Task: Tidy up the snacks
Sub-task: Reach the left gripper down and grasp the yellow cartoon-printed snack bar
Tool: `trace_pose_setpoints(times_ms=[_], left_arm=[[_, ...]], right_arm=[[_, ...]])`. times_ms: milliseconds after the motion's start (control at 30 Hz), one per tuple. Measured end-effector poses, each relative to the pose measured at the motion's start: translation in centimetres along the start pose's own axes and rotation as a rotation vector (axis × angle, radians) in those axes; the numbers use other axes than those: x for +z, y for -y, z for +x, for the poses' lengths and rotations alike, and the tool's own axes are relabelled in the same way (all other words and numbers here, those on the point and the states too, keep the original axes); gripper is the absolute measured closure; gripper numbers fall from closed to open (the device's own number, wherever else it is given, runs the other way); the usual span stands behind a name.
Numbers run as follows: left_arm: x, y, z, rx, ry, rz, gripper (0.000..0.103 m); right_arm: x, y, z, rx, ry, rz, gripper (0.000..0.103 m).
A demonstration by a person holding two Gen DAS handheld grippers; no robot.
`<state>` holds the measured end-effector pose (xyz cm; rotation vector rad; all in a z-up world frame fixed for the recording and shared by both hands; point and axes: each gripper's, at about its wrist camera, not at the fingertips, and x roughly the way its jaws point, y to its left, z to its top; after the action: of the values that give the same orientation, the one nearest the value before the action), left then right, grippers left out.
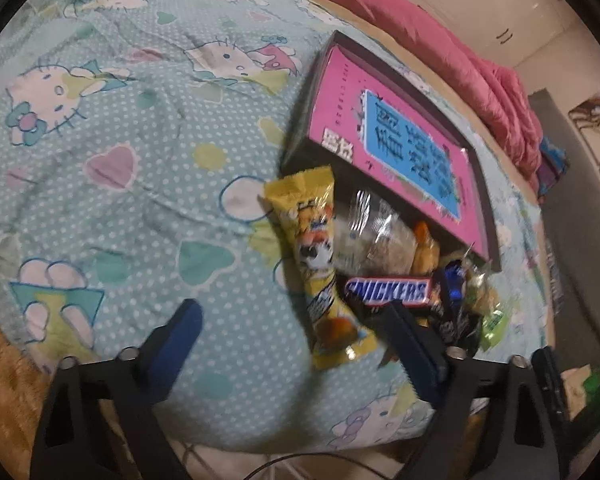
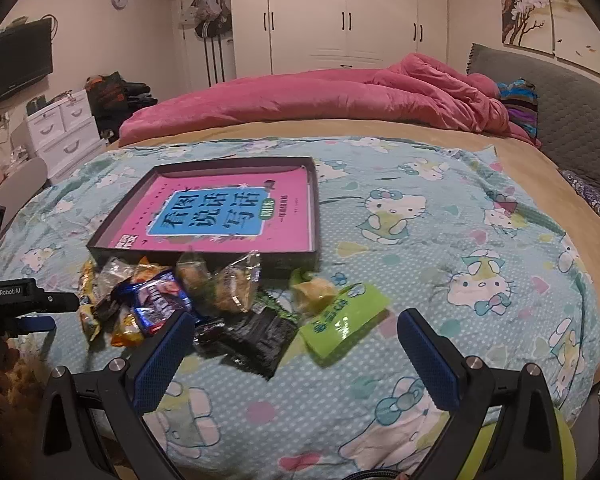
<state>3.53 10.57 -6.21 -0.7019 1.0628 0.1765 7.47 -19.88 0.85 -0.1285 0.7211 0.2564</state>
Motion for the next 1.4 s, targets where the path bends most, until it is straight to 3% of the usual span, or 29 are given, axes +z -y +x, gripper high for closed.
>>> trace_pose_setpoints(times_ms=[200,533,767,933,1000,1067,1200,1400], left_arm=[[1.5,0.0,0.9,-0.038,0.006,-0.017,0.035],[2.9,0.1,2.3,-0.064,0.006,-0.009,0.039],[3.0,0.5,2.7,-0.049,0.009,0.01,0.042],[3.1,0.7,3.0,-0.038,0.014,0.019,0.052],[3.1,0.5,3.1,-0.034,0.015,0.017,0.058],[3.0,0.1,3.0,-0.024,0.018,0.016,0.068],[2.6,-0.2,2.8,-0.029,0.017,0.024,0.072],[1.9,1.0,3.1,-0.019,0.012,0.091,0.081]], right_arm=[[1.0,2.4,2.3,-0.022,-0.046,-0.002,0.0],[1.8,3.0,7.7,-0.003,-0.154,-0.124,0.001],[2.1,2.2,11.1,-0.038,-0.194,-0.226,0.001],[1.7,2.2,12.4,-0.007,-0.23,-0.241,0.019],[1.4,1.9,12.8,0.029,-0.25,-0.249,0.036],[1.3,1.6,12.9,0.042,-0.247,-0.264,0.042],[1.1,1.2,12.9,0.094,-0.24,-0.268,0.067],[1.1,1.9,12.2,0.114,-0.221,-0.221,0.069]])
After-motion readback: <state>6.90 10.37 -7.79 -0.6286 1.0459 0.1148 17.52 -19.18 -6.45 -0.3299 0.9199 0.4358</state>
